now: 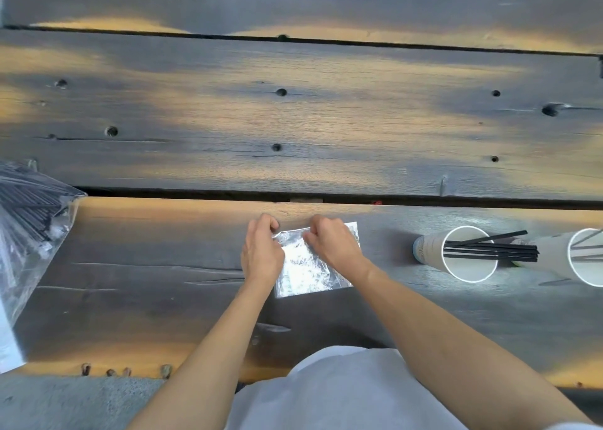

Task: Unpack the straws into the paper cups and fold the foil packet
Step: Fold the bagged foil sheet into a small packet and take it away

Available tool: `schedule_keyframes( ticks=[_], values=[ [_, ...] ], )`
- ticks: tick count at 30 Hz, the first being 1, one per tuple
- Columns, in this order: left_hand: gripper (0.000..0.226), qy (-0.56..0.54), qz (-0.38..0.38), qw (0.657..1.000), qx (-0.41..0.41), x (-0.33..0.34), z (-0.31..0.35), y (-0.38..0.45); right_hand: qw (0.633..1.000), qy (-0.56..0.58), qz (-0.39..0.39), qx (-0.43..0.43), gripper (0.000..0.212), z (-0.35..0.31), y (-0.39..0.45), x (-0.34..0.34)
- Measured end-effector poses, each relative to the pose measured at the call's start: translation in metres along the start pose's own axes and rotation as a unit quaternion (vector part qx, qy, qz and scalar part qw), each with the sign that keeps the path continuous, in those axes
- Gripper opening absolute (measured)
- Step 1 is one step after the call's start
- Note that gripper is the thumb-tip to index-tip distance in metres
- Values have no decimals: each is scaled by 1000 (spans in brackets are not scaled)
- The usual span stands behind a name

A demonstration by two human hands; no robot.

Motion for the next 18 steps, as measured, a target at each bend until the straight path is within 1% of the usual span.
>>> schedule_keyframes(
  ticks=[2, 4, 8, 11, 14, 18],
  values=[
    [29, 7, -23, 998, 52, 6, 14, 1, 1000, 4, 0, 10, 23, 0, 3, 0],
    [21, 9, -53, 996, 72, 14, 24, 3, 1000, 1, 0, 17, 24, 0, 6, 0],
    [25, -24, -55, 998, 14, 20, 24, 10, 999, -9, -7, 40, 25, 0, 9, 0],
    [19, -40, -52, 998, -25, 16, 23, 13, 998, -5, -9, 65, 22, -1, 11, -1],
    [16, -51, -48, 995, -78, 11, 21, 17, 995, 25, -8, 95, 15, 0, 17, -4],
    [17, -73, -53, 991, -102, 8, 19, 21, 988, 64, -21, 138, 14, 11, 23, -10]
  ],
)
Point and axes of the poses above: each hand's wrist, its own y-axis towards the middle knuckle, its own x-axis out of the palm, z = x × y, the point moved 4 cm from there along y, towards the middle knuckle, and after that the axes turned 5 degrees about -x, right-handed, at the moved point
